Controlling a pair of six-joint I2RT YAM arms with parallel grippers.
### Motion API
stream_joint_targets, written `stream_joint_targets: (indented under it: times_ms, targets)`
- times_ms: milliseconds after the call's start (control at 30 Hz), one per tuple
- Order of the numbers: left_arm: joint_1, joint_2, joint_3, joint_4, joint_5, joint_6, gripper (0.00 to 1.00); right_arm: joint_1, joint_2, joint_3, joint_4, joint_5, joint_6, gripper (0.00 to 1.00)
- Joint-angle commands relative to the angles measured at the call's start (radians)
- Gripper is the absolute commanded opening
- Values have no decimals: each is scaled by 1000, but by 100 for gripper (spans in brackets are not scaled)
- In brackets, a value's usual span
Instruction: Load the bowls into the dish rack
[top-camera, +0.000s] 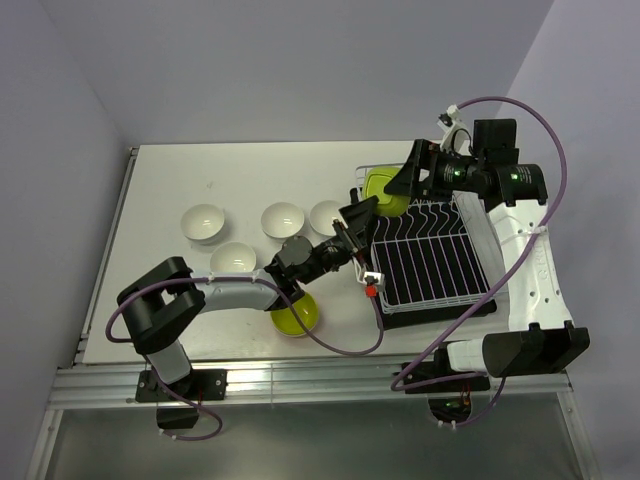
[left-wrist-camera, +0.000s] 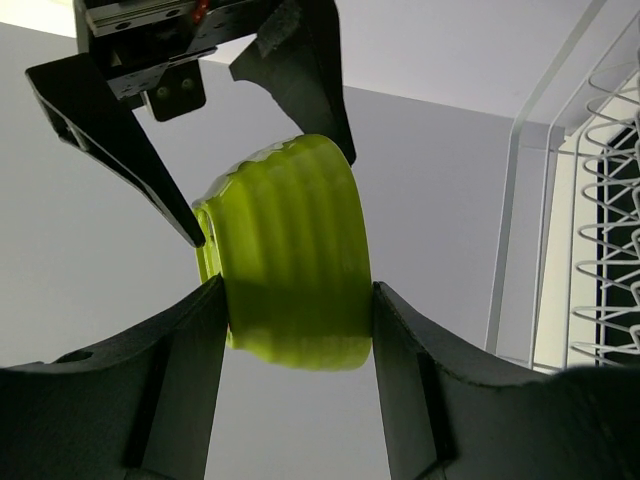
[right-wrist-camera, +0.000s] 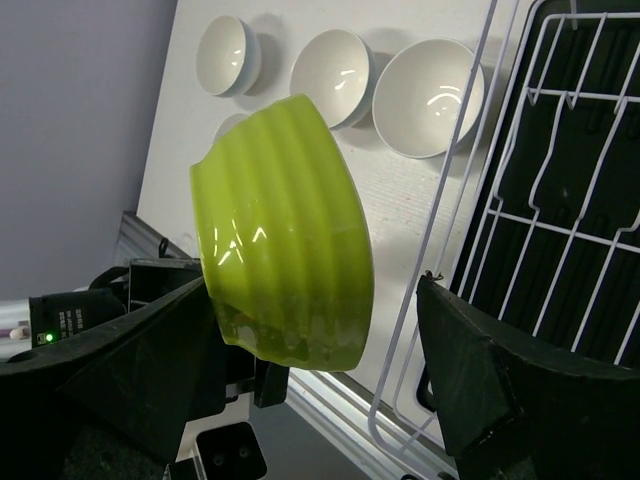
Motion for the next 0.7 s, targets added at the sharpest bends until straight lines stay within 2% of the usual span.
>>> stream_joint_targets:
  times_ms: [0, 233, 333, 367, 433, 667]
  targets:
    - [-8, -31, -4, 20, 17, 36, 0, 13, -29, 31, 20, 26, -15, 87]
    - [-8, -23, -1, 3, 14, 53, 0, 20, -38, 28, 24, 22, -26, 78]
    - [-8, -20, 0, 0, 14, 64, 0, 25, -37, 20, 26, 16, -32, 68]
    - [-8, -19, -1, 1, 15, 64, 0, 25, -37, 18, 28, 13, -35, 61]
    - [-10, -20, 0, -3, 15, 65, 0, 25, -35, 15, 29, 13, -36, 57]
    - [-12, -14, -1, 26, -11, 50, 1, 25, -29, 18, 35, 5, -44, 19]
